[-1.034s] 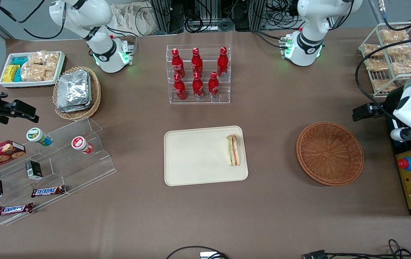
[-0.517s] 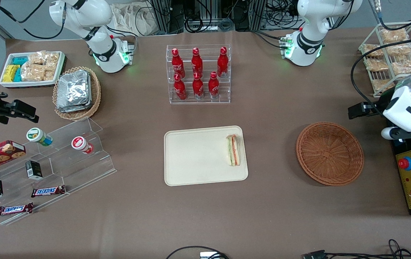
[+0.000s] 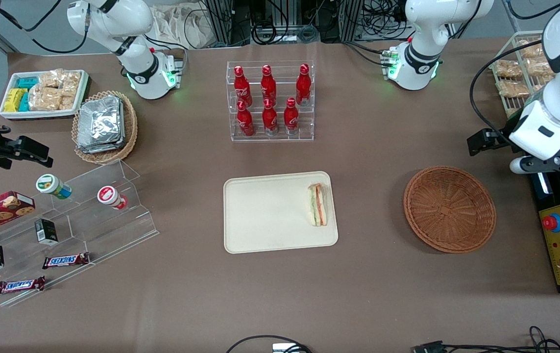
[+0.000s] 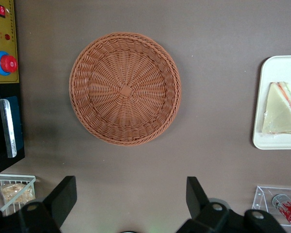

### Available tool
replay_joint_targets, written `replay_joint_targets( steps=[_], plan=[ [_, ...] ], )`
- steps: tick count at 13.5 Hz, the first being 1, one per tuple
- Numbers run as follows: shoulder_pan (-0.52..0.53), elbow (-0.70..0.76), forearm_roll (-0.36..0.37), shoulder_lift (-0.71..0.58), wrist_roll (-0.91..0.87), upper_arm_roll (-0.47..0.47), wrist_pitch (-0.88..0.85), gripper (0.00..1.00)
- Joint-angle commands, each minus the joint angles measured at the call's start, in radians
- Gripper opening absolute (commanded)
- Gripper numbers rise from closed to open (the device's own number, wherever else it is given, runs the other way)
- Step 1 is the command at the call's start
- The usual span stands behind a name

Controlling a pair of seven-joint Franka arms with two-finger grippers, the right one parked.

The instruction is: Place sandwich from basket to tray

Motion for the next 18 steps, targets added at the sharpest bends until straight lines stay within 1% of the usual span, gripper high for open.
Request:
replay_joint_targets(
  steps=[1, 4, 8, 11, 18],
  plan=[
    [0.011, -0.058, 0.015, -0.064, 0.023, -0.003, 0.029, 1.0],
    [0.061, -0.014, 0.012, -0.047, 0.101, -0.009, 0.026, 1.0],
    [0.063, 0.011, 0.012, -0.036, 0.092, -0.007, 0.024, 1.0],
    [0.063, 0.048, 0.014, -0.016, 0.091, -0.006, -0.023, 1.0],
    [0.061, 0.0, 0.014, -0.039, 0.095, -0.003, -0.019, 1.0]
  ],
)
